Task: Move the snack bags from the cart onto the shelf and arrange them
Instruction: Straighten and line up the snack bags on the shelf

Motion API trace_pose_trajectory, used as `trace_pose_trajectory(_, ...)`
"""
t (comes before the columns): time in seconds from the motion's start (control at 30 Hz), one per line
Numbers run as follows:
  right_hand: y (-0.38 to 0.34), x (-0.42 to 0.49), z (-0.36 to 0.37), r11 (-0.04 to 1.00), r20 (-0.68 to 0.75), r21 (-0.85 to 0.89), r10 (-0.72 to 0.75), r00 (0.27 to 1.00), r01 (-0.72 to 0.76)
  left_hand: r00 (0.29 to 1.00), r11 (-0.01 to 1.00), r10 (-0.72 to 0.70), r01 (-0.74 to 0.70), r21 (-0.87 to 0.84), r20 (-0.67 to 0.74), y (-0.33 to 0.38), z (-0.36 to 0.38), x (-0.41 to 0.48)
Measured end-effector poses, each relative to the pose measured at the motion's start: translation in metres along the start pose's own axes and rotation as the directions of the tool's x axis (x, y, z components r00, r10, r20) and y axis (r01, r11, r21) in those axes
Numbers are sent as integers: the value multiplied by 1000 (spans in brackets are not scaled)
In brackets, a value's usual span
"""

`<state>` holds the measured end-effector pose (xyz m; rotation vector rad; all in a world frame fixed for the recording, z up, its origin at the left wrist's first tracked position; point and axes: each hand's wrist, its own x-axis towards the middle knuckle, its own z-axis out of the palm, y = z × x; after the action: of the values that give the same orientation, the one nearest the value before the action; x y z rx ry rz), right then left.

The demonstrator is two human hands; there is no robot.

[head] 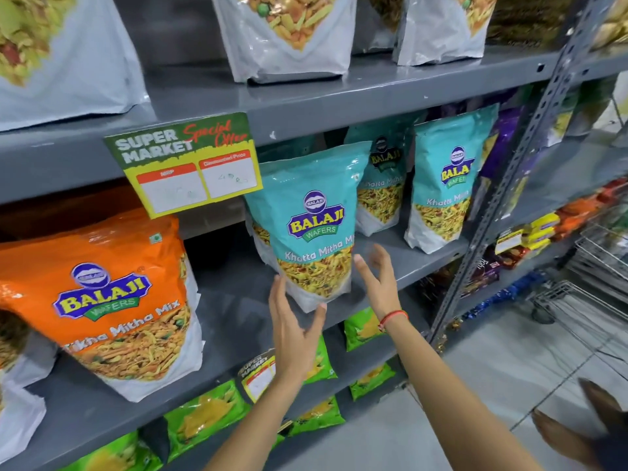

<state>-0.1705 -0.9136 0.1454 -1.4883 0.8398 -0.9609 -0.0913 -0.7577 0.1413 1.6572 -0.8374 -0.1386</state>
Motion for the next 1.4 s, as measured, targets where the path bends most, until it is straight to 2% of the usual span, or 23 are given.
trace_pose_trajectory(0.03,-1,4,-11,1000,-31,2,-1,1000,1,996,996,91,-91,23,1,6,8,-6)
trace_pose_trajectory(0.1,-1,15,-37,1000,-113,-15,-9,994,7,961,963,253,-261,70,108,14,27,-12)
trace_pose_trajectory(0.2,-3,41,-81,999,-248,-53,-18,969,5,907,946,292,-320,44,304,23,61,-3)
trace_pose_trajectory(0.37,6,93,-145,990,-334,-130,16,942,-63,863,968,210,-248,24,459,26,133,45)
trace_pose_trajectory(0.5,14,127,-169,987,-322,-103,88,943,-127,830,996,17,-62,62,558,28,192,95)
trace_pose_trajectory(0.57,21,133,-174,980,-319,-153,71,945,-125,803,996,-80,44,76,590,28,216,115)
trace_pose_trajectory(0.63,28,132,-174,969,-317,-228,21,948,-97,794,990,-138,116,76,592,27,233,127)
trace_pose_trajectory(0.73,30,133,-170,980,-347,-186,1,938,-70,800,990,-131,139,31,586,27,248,134)
trace_pose_trajectory(0.87,18,154,-170,985,-312,-93,110,944,-145,816,984,-173,167,62,552,29,261,141)
trace_pose_trajectory(1.0,13,160,-165,989,-192,-26,136,972,-143,836,986,-163,150,68,523,30,260,138)
trace_pose_trajectory(1.4,17,122,-138,994,-240,-5,105,965,-109,883,993,-109,71,98,456,13,213,115)
